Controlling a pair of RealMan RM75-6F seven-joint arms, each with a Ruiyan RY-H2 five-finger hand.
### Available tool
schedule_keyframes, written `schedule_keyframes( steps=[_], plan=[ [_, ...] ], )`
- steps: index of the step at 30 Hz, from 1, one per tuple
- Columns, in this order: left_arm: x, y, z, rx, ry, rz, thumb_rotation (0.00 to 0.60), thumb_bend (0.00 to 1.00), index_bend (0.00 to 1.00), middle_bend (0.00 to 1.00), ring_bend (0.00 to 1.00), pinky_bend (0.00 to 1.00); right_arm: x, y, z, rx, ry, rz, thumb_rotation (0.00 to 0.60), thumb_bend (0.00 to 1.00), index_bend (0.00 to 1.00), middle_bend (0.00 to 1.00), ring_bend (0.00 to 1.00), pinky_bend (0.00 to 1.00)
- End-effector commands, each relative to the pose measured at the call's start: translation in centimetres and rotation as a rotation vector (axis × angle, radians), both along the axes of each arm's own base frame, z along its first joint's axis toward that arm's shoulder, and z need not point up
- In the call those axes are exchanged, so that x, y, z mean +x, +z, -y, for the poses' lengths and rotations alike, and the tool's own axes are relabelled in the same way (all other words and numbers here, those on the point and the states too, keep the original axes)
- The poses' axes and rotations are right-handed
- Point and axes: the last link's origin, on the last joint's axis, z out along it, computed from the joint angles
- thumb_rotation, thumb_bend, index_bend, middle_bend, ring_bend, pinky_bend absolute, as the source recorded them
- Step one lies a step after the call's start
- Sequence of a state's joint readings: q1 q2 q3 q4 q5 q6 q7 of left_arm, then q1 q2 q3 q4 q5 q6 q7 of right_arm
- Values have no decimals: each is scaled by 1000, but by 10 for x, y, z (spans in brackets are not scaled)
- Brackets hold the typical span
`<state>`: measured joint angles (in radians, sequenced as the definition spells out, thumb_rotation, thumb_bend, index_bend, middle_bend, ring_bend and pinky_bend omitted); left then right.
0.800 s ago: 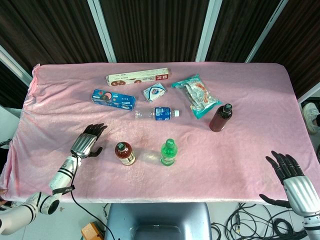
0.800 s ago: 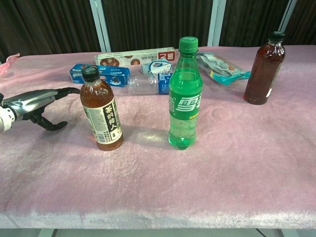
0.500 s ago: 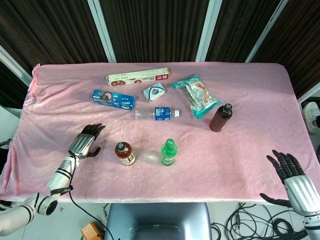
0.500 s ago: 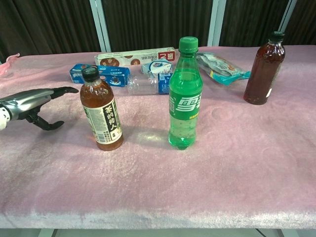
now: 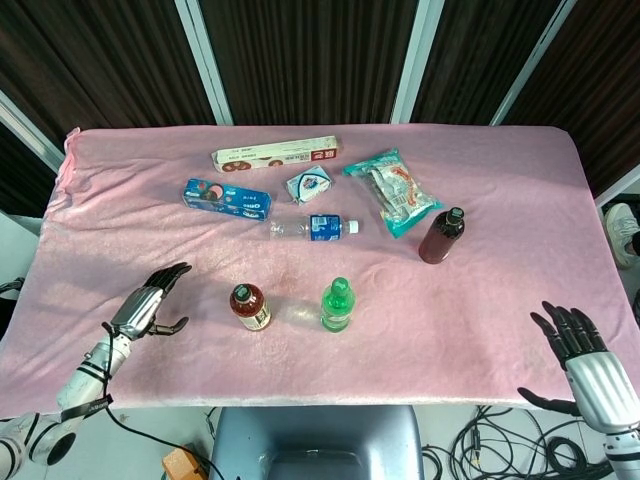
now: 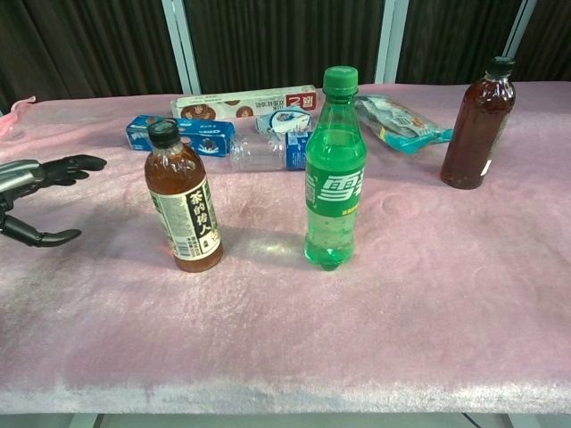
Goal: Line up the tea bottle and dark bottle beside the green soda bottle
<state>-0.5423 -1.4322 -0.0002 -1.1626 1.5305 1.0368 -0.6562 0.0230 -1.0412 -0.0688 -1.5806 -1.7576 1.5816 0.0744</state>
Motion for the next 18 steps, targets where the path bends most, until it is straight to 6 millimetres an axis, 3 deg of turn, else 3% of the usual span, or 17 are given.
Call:
schedule_keyframes(
  steps=[1,10,18],
  plan=[
    [15,-1,25,-138,-40,240,600,320,0,0,0,0,1,0,-2,2,9,7,600,190,0,0,0,0],
    [44,-31,18,-195,-66,308,600,311,0,0,0,0,-2,5,-5,-3,6,17,600,190,0,0,0,0],
    [54,-46,2,-170,-46,341,600,308,0,0,0,44,-4,10,-8,-11,2,25,600,190,0,0,0,0]
  ],
)
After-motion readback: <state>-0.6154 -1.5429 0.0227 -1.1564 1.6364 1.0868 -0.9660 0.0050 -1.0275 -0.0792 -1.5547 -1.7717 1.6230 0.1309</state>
